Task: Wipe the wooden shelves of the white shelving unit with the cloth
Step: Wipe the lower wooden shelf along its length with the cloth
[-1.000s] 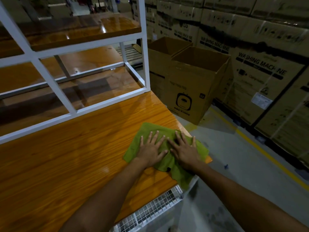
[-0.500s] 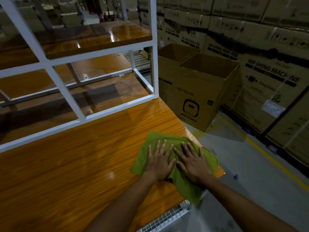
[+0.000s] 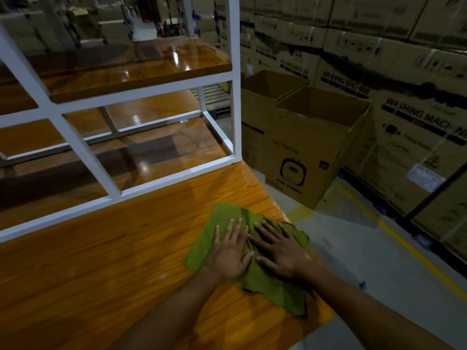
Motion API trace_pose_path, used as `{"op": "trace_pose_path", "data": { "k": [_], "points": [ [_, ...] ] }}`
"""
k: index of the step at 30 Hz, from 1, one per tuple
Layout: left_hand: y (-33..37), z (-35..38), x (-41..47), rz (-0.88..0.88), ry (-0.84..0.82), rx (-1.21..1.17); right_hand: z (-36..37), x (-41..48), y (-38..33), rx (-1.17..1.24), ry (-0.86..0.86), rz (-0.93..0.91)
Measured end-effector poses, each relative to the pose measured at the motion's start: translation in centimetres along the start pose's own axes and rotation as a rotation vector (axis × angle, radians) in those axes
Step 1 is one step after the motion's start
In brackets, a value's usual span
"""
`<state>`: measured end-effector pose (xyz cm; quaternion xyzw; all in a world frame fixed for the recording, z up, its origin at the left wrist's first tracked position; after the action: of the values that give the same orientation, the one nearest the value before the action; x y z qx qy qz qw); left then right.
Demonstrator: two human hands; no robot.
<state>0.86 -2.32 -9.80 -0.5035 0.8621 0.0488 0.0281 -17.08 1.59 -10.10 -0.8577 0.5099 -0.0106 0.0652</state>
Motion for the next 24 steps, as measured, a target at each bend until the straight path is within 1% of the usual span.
{"op": "trace_pose_path", "data": {
  "k": [2, 5, 8, 11, 15, 19, 21, 24],
  "points": [
    [0.5, -0.2, 1.3, 0.007, 0.024, -0.012, -0.4, 0.4, 1.1, -0.018, -0.001, 0.023],
    [0.4, -0.6, 4.2, -0.014, 0.01, -0.07, -0.6, 1.6, 2.4, -0.01, 0.001, 0.13],
    [-1.1, -1.0, 6.2, -0.068, -0.004, -0.063, -1.0, 3.6, 2.9, 0.04, 0.01, 0.232],
    [-3.2, -1.1, 6.0, -0.118, -0.002, -0.069, -1.4, 6.1, 2.1, 0.037, 0.001, 0.262],
    [-5.0, -1.2, 4.0, -0.207, 0.003, -0.088, -1.2, 7.9, -0.8, 0.013, -0.033, 0.24],
    [-4.2, -0.7, 1.4, -0.288, 0.011, -0.076, -0.6, 6.4, -2.5, 0.014, -0.017, 0.099],
    [-3.4, -0.4, 1.1, -0.277, 0.003, -0.074, -0.3, 5.4, -1.8, 0.017, 0.006, 0.049],
    [-3.1, -0.5, 2.3, -0.198, 0.009, -0.059, -0.3, 5.2, -0.2, 0.008, 0.016, 0.098]
  ]
}}
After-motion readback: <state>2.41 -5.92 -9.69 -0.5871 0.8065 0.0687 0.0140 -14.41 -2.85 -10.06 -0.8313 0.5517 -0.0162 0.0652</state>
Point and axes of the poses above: each hand's wrist, its own x-axis towards the middle knuckle, its own z-axis out of the palm, y = z × x, the point moved 3 cm from there along x, towards the middle knuckle, and after that the axes turned 6 degrees about -z, right-handed, at the moved point
